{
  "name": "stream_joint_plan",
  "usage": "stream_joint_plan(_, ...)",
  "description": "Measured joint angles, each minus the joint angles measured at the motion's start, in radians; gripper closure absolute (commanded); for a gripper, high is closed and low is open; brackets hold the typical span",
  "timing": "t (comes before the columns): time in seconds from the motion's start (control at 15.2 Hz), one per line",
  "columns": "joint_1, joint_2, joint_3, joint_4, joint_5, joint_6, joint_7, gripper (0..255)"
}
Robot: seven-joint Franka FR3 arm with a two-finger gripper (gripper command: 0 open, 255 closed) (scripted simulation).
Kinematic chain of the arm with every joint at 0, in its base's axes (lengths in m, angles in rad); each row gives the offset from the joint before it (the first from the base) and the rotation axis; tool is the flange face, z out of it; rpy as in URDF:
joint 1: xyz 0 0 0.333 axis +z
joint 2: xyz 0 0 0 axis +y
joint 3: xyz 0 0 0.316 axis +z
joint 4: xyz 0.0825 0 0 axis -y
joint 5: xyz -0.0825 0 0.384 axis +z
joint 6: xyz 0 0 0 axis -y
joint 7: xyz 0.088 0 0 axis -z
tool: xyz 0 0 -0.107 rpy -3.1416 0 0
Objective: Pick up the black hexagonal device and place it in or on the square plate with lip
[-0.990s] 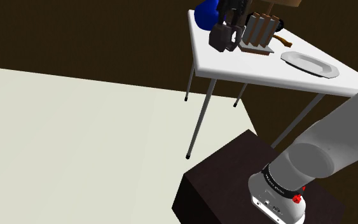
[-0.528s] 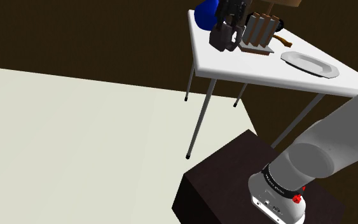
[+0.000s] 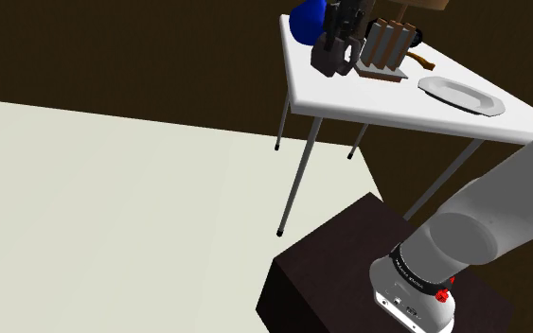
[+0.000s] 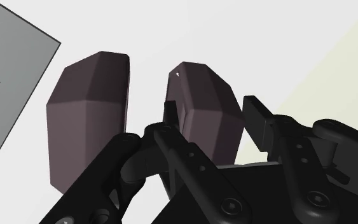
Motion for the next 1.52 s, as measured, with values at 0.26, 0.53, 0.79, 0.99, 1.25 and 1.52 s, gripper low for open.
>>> stream_joint_plan(0.26,0.000,-0.001,0.000,0.000,0.000,0.000,0.000,255)
stream_joint_plan(0.53,-0.001,0.010,-0.001,0.042,0.000,-0.032,0.001,255)
stream_joint_plan(0.79,-0.001,0.025,-0.002,0.109,0.002,-0.084,0.002,255)
stream_joint_plan(0.99,-0.003,0.048,-0.005,0.178,0.004,-0.131,0.001,255)
stream_joint_plan(1.25,-0.001,0.074,-0.004,0.268,0.008,-0.195,0.007,255)
stream_joint_plan(1.52,-0.007,0.093,-0.010,0.342,0.010,-0.251,-0.001,255)
